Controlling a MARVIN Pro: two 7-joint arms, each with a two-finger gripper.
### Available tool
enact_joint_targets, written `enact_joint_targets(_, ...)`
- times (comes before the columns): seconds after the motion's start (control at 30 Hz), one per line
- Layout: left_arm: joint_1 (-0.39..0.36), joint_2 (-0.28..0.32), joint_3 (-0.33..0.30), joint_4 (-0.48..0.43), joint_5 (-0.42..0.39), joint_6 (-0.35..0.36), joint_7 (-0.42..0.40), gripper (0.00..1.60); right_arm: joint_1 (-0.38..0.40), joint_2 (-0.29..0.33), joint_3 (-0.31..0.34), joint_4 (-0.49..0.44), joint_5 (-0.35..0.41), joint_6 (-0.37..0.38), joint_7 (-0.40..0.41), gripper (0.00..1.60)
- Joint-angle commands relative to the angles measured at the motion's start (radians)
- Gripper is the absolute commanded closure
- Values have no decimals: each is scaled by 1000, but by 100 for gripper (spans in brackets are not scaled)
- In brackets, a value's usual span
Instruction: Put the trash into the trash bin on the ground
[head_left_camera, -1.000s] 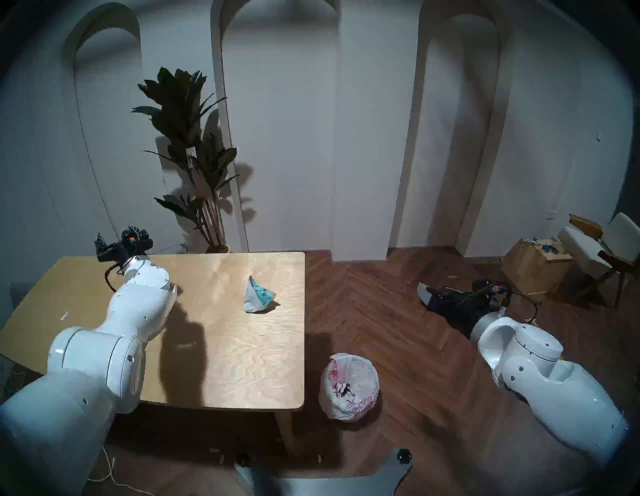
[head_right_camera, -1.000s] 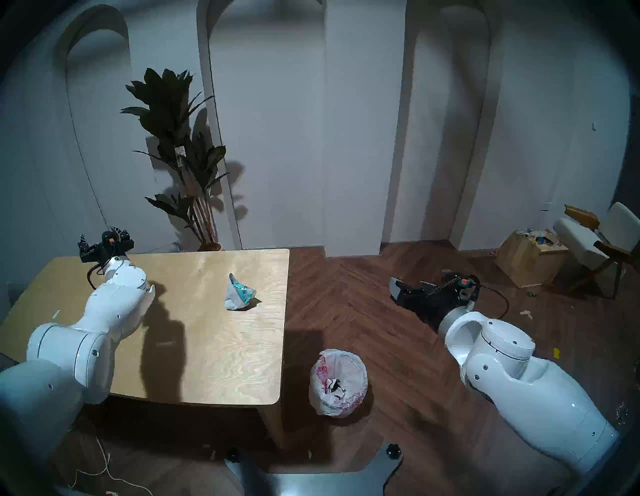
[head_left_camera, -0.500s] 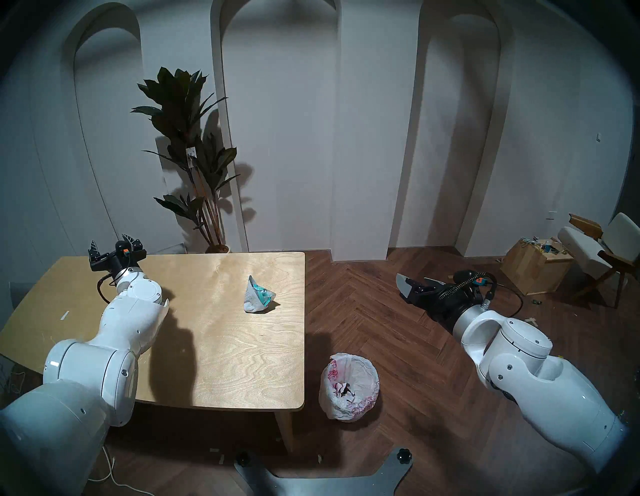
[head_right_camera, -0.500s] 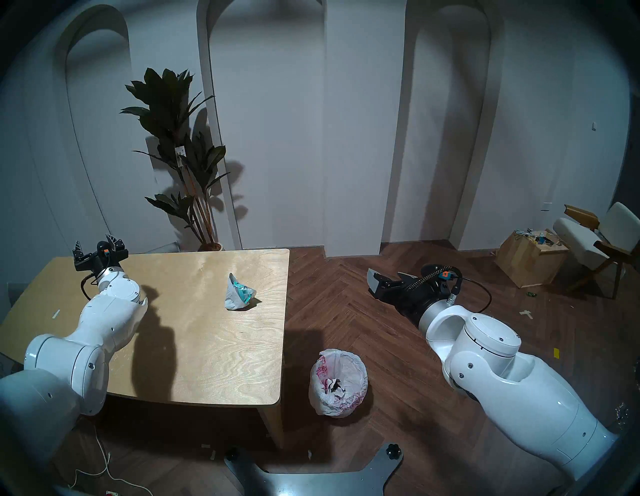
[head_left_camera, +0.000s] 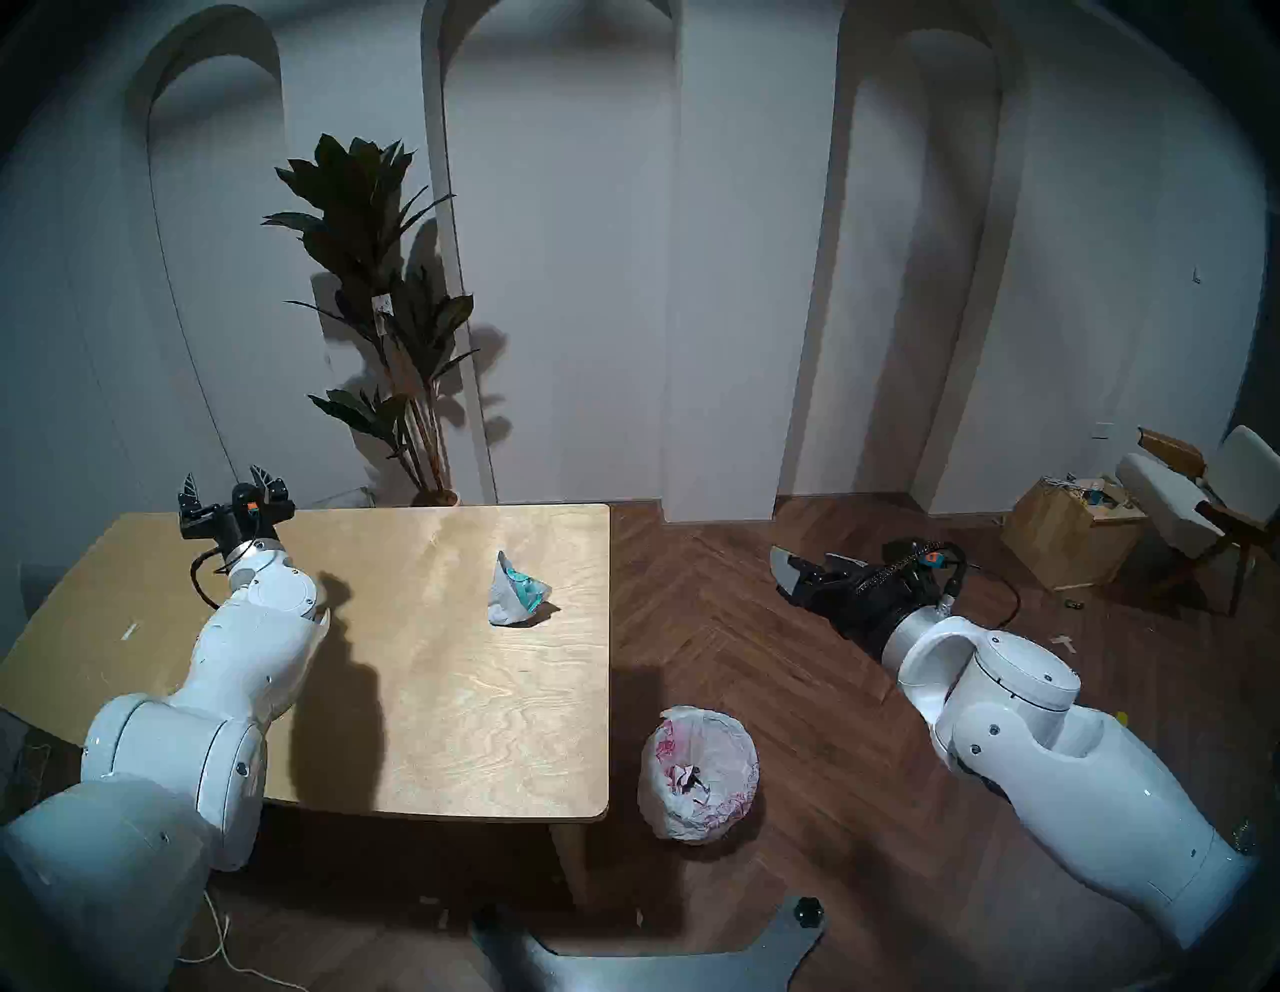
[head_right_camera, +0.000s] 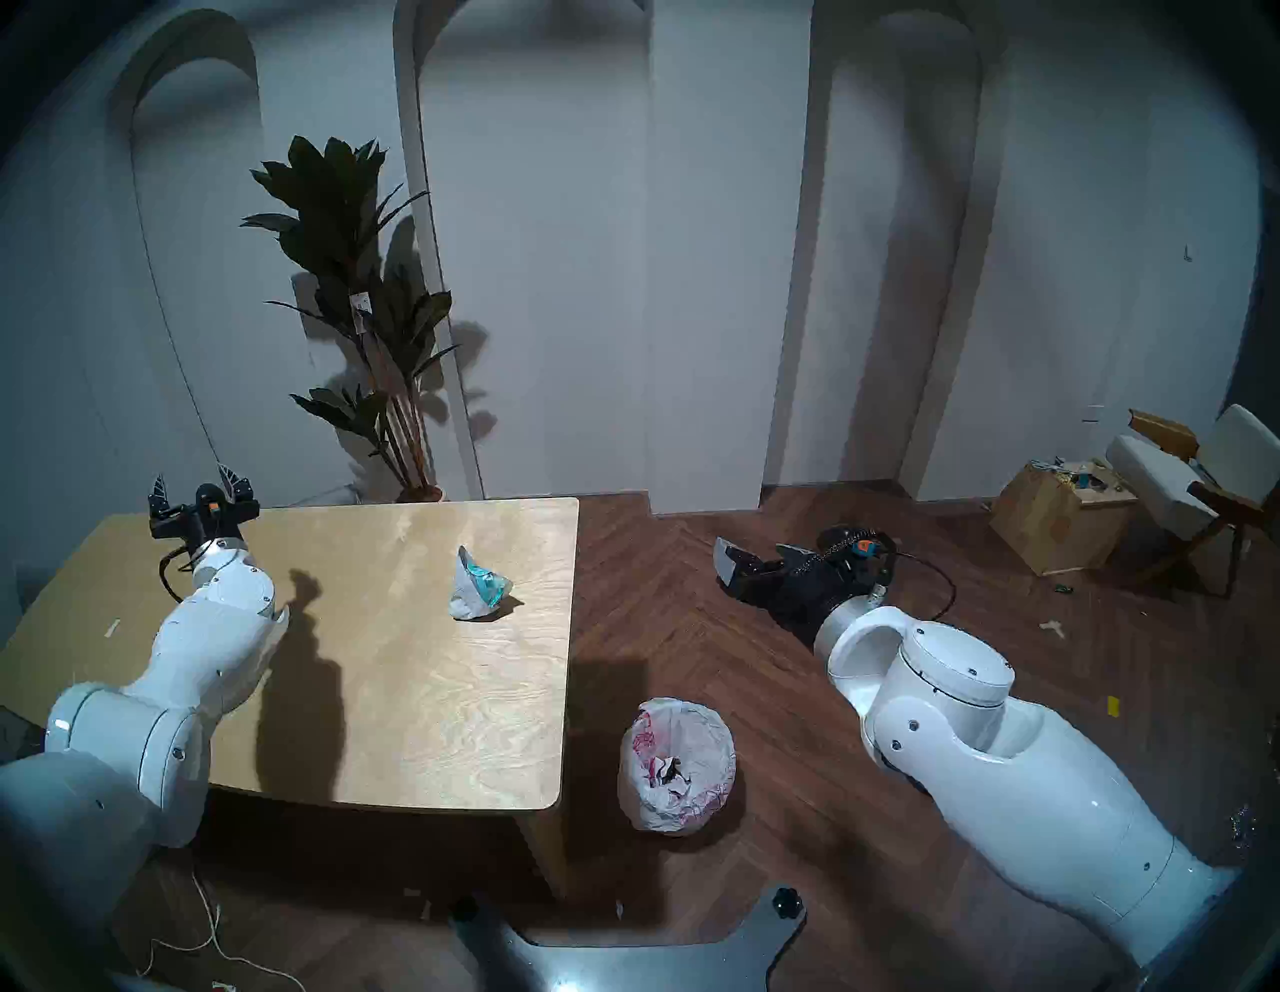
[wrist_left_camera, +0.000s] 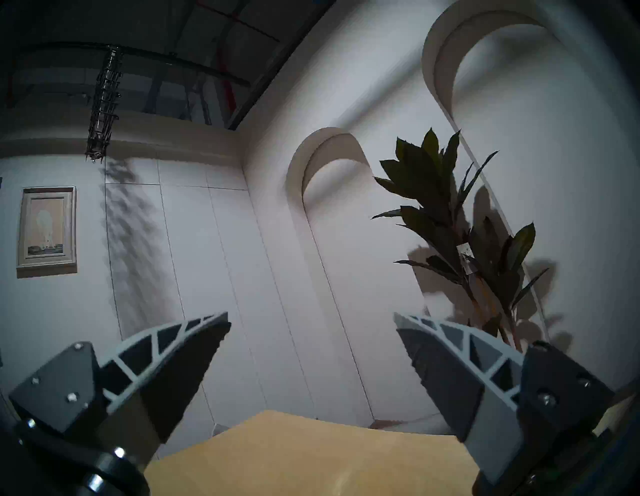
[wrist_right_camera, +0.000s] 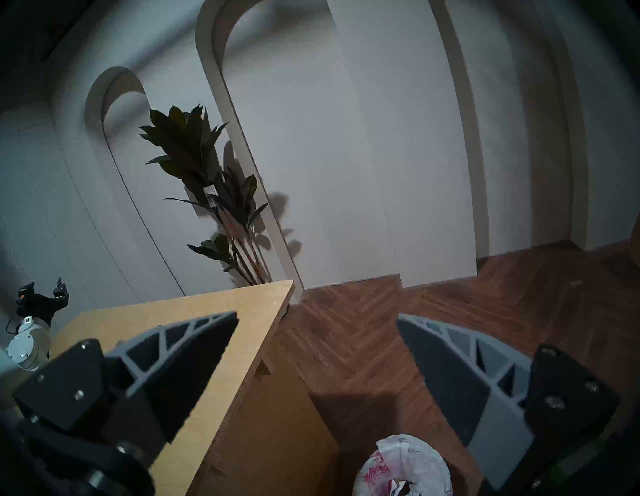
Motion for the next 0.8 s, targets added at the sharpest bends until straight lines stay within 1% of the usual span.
enact_joint_targets(0.0, 15, 19, 8, -33, 8, -17, -16, 0, 74, -43, -25, 2, -13, 6, -3, 0)
enact_joint_targets(0.27, 44, 42, 17, -45, 14, -25, -34, 0, 124, -87, -85, 17, -27, 22, -11, 0)
enact_joint_targets(0.33, 46, 45, 17, -46, 15, -26, -36, 0, 129, -92, -91, 19, -29, 24, -13, 0)
enact_joint_targets(0.37, 51, 53, 19, -52, 17, -29, -40, 0, 144, -106, -107, 26, -32, 28, -16, 0)
enact_joint_targets(0.77, 40, 94, 20, -107, 30, -45, -65, 0, 220, -173, -179, 76, -54, 48, -37, 0)
